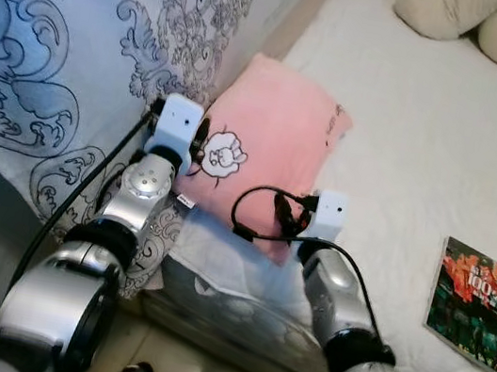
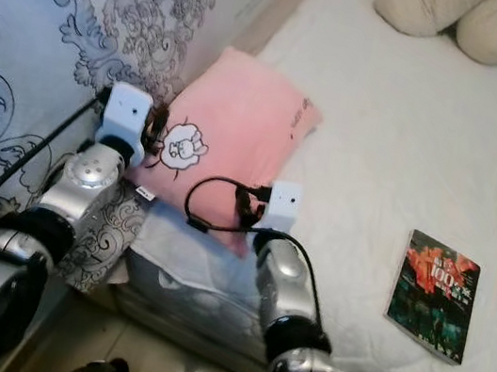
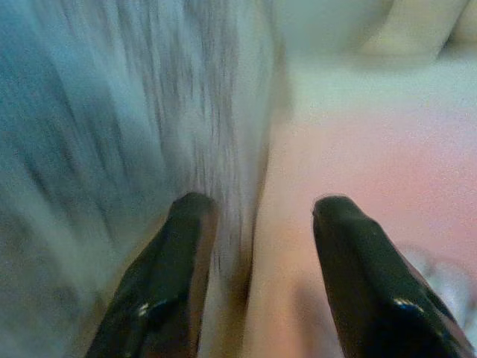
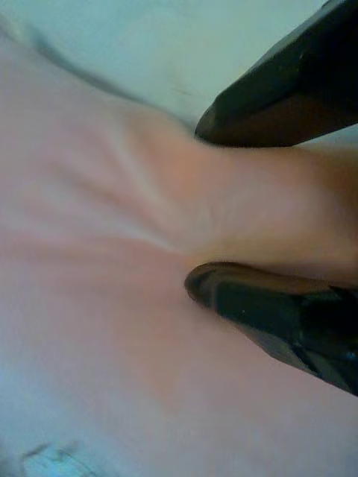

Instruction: Clean up the room

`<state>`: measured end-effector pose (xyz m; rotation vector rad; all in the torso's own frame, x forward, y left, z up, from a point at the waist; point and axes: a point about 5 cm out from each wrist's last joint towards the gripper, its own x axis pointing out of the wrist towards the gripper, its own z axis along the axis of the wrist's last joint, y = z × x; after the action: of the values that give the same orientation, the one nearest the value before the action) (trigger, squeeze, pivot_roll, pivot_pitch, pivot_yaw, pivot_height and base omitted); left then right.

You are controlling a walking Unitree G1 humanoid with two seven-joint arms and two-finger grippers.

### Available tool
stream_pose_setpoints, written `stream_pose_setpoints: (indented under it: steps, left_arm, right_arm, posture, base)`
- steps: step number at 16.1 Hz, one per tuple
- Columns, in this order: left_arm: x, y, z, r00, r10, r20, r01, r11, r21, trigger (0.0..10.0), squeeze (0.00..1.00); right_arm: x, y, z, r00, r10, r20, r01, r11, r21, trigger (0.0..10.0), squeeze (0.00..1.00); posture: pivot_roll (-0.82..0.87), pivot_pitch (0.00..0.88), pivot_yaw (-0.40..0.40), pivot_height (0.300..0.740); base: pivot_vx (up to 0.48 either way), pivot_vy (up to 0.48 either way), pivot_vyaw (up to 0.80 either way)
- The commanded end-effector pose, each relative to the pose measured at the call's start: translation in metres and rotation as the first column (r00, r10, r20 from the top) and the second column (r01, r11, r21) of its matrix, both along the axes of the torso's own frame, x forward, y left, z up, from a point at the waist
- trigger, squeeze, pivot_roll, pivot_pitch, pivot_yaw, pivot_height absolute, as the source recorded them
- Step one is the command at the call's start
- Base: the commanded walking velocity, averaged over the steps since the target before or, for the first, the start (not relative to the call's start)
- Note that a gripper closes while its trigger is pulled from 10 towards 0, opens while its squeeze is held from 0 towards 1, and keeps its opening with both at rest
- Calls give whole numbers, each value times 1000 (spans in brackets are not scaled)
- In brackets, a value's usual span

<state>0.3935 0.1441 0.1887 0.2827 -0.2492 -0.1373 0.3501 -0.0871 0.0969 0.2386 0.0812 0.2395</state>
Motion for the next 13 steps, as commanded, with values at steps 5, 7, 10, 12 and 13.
stream_pose_setpoints:
  steps: [5,7,10,12,13]
  left_arm:
    - [-40,-36,-3,970,-234,61,236,972,-15,10000,1000]
    - [-53,-38,-28,965,-260,-33,255,961,-108,10000,1000]
    - [-71,-30,-64,956,-256,-142,217,946,-243,10000,0]
    - [-72,-25,-76,956,-222,-192,164,947,-277,10000,0]
    - [-71,-22,-86,952,-194,-238,110,939,-326,10000,0]
  right_arm:
    - [-38,-22,2,970,-176,169,185,982,-38,10000,1000]
    - [-58,-44,-4,958,-230,168,245,967,-70,10000,1000]
    - [-126,-118,-21,901,-402,164,434,840,-324,10000,1000]
    - [-136,-131,-35,896,-431,106,435,809,-395,10000,0]
    - [-140,-140,-48,879,-475,41,449,796,-407,10000,0]
  posture:
    - [121,0,-37,740]
    - [125,0,-43,740]
    - [105,0,-56,740]
    - [97,0,-57,740]
    - [96,0,-51,740]
  base:
    - [0,0,0]
    - [0,0,0]
    - [0,-255,0]
    - [0,-480,0]
    - [0,-480,0]
